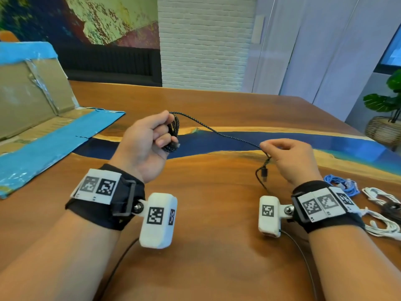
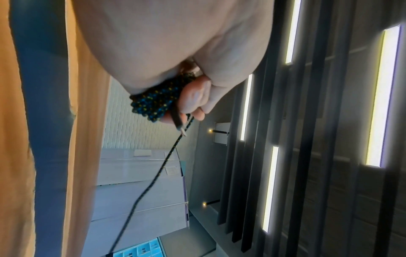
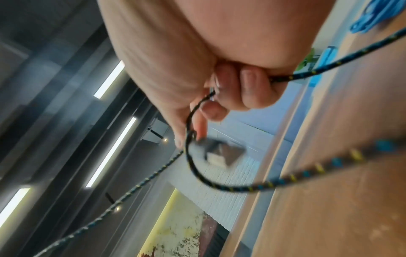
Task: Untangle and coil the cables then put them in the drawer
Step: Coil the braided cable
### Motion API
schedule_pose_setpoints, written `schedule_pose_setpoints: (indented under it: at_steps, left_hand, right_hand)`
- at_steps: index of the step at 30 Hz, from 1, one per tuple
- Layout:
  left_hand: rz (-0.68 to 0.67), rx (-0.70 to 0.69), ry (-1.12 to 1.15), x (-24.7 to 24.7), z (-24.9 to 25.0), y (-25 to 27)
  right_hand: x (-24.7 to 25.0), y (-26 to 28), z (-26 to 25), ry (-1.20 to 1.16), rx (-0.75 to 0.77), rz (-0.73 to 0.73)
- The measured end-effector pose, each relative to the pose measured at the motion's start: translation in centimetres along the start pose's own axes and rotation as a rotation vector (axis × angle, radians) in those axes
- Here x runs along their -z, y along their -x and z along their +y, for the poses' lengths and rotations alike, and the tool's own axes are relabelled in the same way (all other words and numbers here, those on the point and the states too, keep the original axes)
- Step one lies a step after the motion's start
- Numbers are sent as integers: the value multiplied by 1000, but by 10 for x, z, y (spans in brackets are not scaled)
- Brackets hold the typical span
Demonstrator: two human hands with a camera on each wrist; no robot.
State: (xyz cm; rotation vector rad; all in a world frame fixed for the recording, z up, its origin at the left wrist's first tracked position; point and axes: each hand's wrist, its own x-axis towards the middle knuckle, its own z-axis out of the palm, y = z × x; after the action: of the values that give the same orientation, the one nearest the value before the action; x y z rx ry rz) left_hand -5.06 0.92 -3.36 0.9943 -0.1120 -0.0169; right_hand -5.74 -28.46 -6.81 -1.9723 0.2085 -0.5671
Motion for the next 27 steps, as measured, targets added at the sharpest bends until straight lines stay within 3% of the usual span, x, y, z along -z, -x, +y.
schedule_pose_setpoints:
  at_steps: [7,10,13,15,17,20,24,27]
  left_hand:
    - [190,-73,24,14,2,-12]
    - [218,-82,-18,18,3,-15]
    - [206,-68,-106,15,-2,-15]
    - [176,-64,-177,10,-7,-13]
    - [129,-60,-261,4,-12,-10]
    - [0,-38,-356,-6,-18,-1]
    - [-156,25,-403,-18,-26,11]
    - [-184,50,-400,-22,-28,14]
  right_hand:
    - [9,-7,10,-334,-304,248]
    - [14,-8,10,-491,-384,235]
    - [16,-6,2,-313,-263,78]
    - [13,-1,-9,-24,-78,-17]
    - [6,7,-24,102,83,-49]
    - [-13,26,-43,-18,225,-202]
    - [-49,49,-47,-82,247,-491]
    - [-63,57,-46,-255,194,-474]
